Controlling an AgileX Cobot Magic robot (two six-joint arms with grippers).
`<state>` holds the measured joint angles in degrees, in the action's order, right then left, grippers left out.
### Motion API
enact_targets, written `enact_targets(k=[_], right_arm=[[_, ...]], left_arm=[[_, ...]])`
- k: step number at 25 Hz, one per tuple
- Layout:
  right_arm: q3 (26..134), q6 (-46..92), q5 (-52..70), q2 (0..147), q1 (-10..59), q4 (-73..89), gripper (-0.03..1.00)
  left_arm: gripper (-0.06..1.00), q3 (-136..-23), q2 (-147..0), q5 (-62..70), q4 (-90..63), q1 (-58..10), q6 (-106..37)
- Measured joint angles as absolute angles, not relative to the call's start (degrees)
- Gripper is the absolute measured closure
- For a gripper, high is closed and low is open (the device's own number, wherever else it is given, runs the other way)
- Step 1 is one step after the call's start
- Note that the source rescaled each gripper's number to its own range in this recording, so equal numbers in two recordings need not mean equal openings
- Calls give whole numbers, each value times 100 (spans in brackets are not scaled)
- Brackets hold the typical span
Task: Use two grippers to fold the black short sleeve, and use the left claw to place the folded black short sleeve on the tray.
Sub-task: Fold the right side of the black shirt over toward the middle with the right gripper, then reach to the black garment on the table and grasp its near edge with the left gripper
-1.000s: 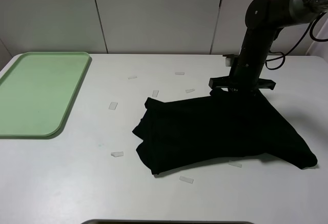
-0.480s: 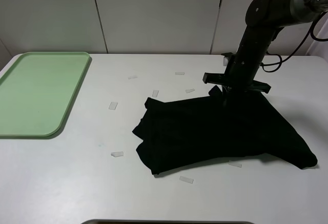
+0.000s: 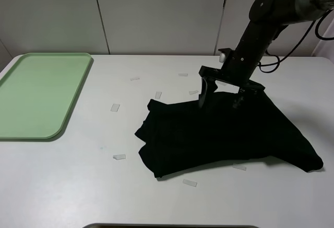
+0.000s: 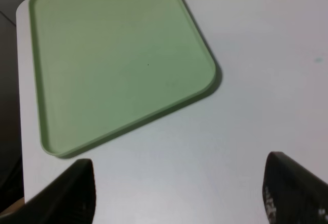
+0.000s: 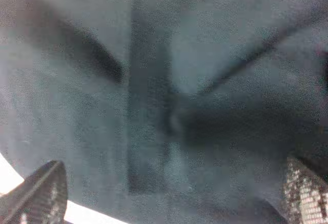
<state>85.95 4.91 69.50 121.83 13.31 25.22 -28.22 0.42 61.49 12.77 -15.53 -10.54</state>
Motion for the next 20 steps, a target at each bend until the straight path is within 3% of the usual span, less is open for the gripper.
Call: enact_targets(k=[15, 20], right_arm=[[9513, 346, 6865, 11686, 1344, -279, 4], [9444, -44, 6803, 10910, 1332, -816, -2]], left_arm=[[28, -2822, 42, 6149, 1277, -1553, -1054], [28, -2822, 42, 6144, 1277, -1553, -1054]])
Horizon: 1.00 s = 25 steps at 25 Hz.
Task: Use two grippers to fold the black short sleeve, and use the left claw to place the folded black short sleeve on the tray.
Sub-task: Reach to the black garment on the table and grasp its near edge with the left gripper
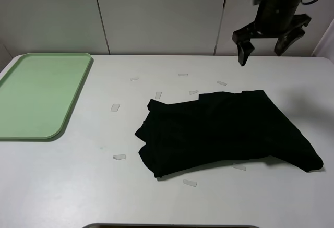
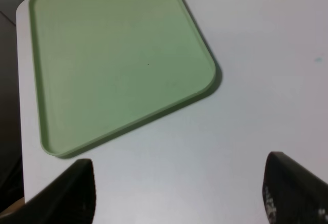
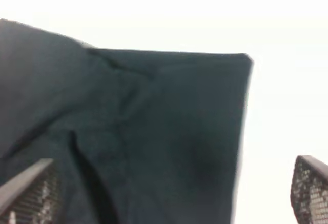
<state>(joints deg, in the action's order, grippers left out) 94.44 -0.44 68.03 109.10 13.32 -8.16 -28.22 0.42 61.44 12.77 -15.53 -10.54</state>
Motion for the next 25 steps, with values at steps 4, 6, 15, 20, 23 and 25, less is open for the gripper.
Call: enact_targets(k=[4, 6, 15, 20, 23, 25], right_arm=[[8886, -354, 6623, 9903, 1332, -1014, -3], [8487, -384, 6409, 9249, 1332, -1035, -3], [6230, -654, 5704, 5897, 1332, -1362, -3], [5541, -762, 5822, 4014, 1332, -1335, -3], [5261, -748, 5822, 3063, 1332, -981, -3], [5089, -723, 5828, 2546, 1332, -784, -3]], left_arm=[[28, -2822, 42, 6139, 1277, -1553, -1054], [28, -2822, 42, 6139, 1277, -1553, -1054], [28, -2822, 42, 6139, 1277, -1553, -1054], [28, -2822, 42, 6139, 1277, -1553, -1054], [28, -2822, 42, 6139, 1277, -1553, -1054], [28, -2822, 42, 6139, 1277, -1553, -1054]])
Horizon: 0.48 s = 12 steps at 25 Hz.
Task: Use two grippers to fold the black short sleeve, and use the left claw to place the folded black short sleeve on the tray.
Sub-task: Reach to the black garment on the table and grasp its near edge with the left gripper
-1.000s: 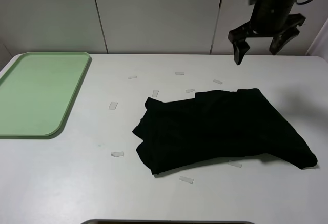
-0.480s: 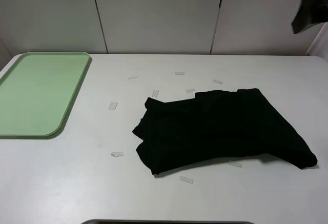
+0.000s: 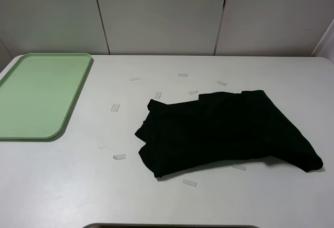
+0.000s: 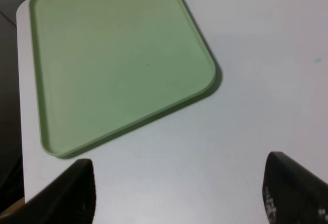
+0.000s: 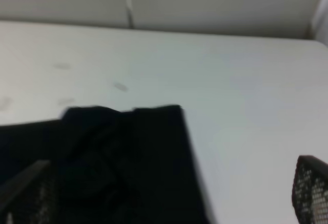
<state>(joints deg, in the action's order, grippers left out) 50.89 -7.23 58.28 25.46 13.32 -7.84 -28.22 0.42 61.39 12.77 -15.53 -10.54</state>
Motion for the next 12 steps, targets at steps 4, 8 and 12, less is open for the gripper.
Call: enact_targets(k=[4, 8, 12], right_arm=[[4784, -702, 6029, 1686, 1332, -612, -3], [4554, -721, 6140, 1053, 1332, -599, -3], [4465, -723, 6135, 583, 1332, -561, -3]], left_arm=[[28, -2822, 42, 6139, 1277, -1553, -1054], [28, -2822, 42, 6139, 1277, -1553, -1054], [28, -2822, 42, 6139, 1277, -1553, -1054]])
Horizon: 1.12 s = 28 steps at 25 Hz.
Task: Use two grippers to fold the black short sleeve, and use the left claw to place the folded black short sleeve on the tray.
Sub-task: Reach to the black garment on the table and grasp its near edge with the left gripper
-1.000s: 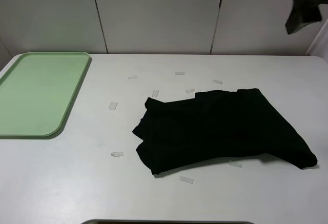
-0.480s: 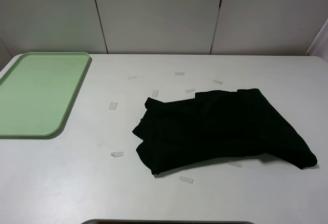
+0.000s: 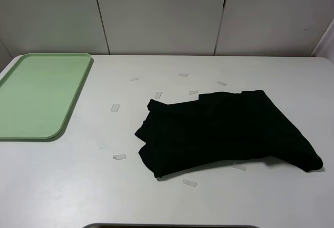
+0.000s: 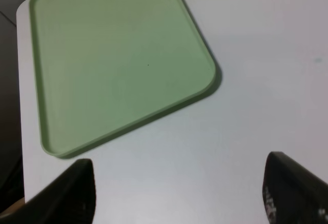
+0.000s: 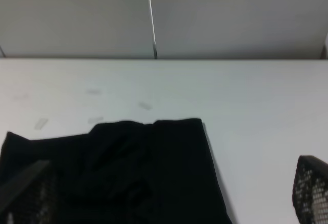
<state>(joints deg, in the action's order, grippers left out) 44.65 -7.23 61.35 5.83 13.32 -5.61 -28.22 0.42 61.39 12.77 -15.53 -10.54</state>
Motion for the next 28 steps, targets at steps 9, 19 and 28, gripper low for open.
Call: enact_targets(k=[9, 19, 28], right_arm=[[4341, -723, 6163, -40, 1332, -470, -3], [3398, -445, 5753, -46, 1332, -118, -3], [2896, -291, 5728, -46, 1332, -189, -3]], left_arm=[[28, -2822, 42, 6139, 1277, -1553, -1054], [28, -2822, 42, 6150, 1277, -1553, -1054], [28, -2822, 42, 6150, 1277, -1553, -1054]])
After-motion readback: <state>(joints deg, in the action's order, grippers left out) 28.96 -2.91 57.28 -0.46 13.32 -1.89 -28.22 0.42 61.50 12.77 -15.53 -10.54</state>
